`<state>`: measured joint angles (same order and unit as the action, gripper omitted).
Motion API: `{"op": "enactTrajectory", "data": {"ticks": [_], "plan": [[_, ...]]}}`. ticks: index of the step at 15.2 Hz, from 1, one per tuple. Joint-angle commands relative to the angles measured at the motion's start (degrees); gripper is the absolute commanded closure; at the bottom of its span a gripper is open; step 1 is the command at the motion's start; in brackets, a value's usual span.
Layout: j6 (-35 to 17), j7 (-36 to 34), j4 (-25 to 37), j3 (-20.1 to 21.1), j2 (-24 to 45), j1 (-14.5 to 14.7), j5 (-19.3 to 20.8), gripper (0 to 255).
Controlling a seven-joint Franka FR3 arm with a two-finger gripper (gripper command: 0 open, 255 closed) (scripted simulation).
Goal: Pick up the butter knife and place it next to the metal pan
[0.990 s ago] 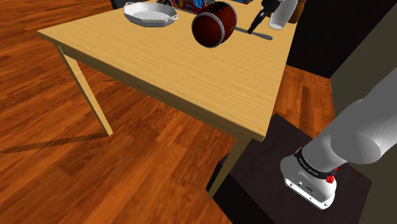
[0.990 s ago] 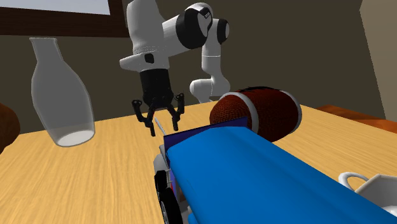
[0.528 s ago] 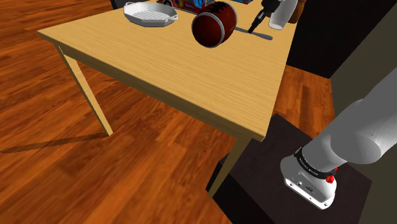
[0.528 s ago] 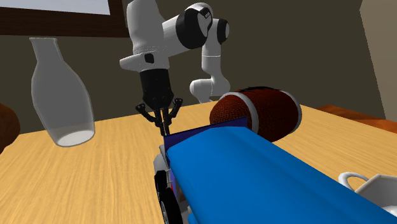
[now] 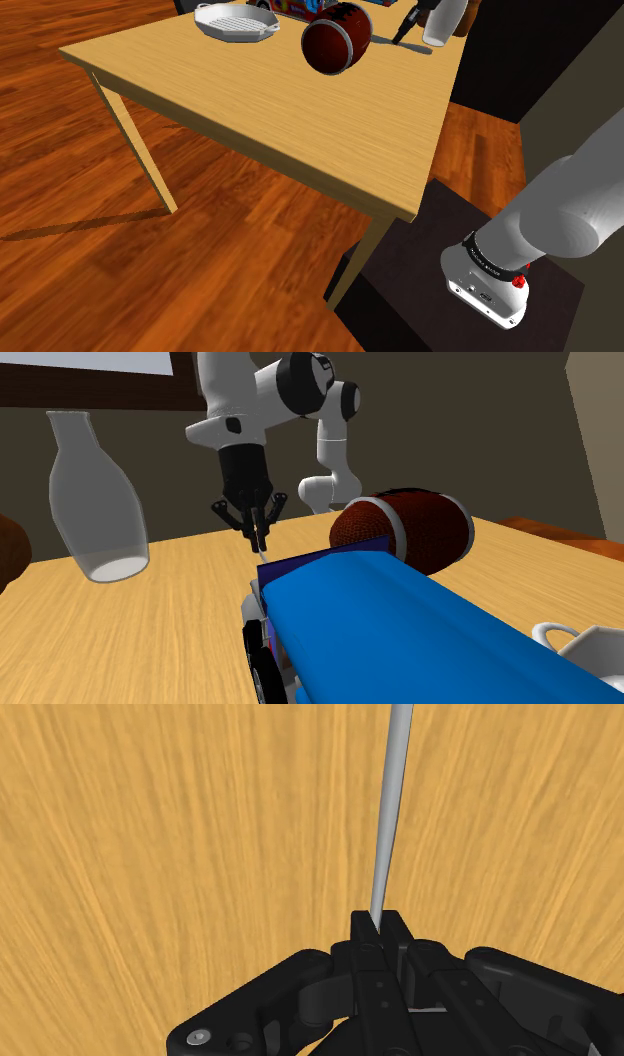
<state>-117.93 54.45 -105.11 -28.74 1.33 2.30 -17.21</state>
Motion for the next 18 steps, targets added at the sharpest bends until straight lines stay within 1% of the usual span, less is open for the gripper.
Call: {"op": "enactTrajectory", "data": {"ticks": [1,9,18], "plan": [[1.7,-0.3,1.7,-0.1,0.0,-0.1,0.2,255],[7.6,-1.9,7.8,-0.3,0.0,-0.3,0.9,255],[14.3,-3.1,15.6,-0.6,1.2,-0.7,0.7,255]]}}
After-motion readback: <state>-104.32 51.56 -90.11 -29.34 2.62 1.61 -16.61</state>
